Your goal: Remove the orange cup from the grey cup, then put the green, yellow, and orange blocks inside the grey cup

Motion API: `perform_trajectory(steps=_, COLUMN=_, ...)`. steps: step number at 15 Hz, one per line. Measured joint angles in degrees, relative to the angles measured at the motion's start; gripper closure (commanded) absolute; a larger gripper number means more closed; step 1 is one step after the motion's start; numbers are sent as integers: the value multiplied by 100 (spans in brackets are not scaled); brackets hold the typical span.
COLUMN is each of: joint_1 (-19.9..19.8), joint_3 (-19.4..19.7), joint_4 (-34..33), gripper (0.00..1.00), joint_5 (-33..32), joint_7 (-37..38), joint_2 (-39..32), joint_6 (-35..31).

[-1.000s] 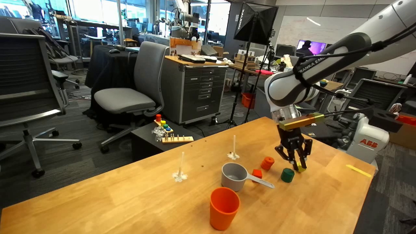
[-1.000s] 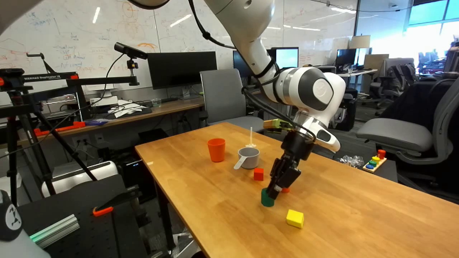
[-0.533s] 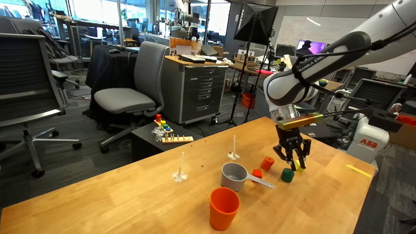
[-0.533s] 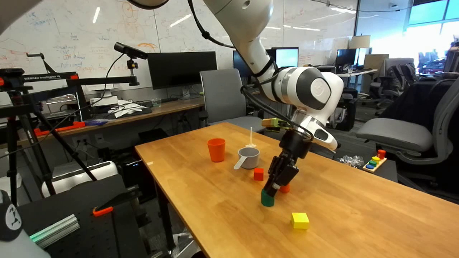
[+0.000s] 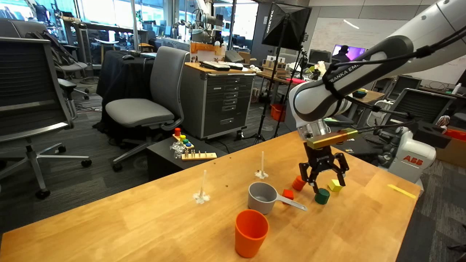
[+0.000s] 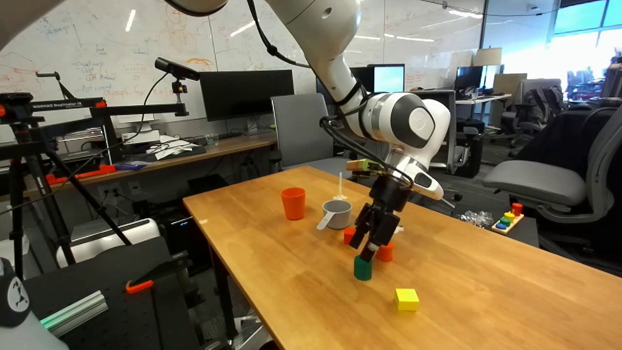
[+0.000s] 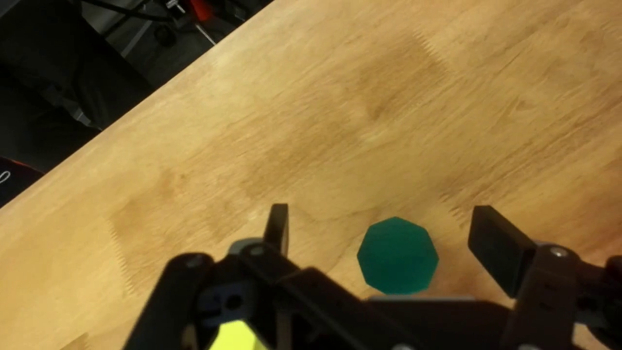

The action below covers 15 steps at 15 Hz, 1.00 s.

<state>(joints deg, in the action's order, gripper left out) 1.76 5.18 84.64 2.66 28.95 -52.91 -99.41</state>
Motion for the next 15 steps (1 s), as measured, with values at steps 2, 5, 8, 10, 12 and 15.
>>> perform_trajectory(steps=2, joint_1=0, joint_3=4, joint_4=-61, gripper=0, joint_5=0, joint_7=0, joint_2=-68, joint_6=0)
perform_trajectory(steps=5, joint_1=-3, joint_3=9, joint_4=-212, gripper=0, joint_5=0, joint_7=-1, joint_2=-223, joint_6=2)
perform_trajectory(steps=8, joint_1=-9, joint_3=10, joint_4=-433, gripper=0, joint_5=0, joint_7=-6, joint_2=-417, joint_6=5)
perform_trajectory(steps=10, joint_1=-12, joint_3=12, joint_4=-602, gripper=26, joint_5=0, joint_7=-8, joint_2=-554, joint_6=8)
perform_trajectory(steps=12, joint_1=-14, joint_3=16, joint_4=-760, gripper=42, joint_5=0, joint_7=-12, joint_2=-676, joint_6=8)
perform_trajectory(steps=15, joint_1=-34, joint_3=17, joint_4=-928, gripper=67, joint_5=0, joint_7=-17, joint_2=-788, joint_6=8)
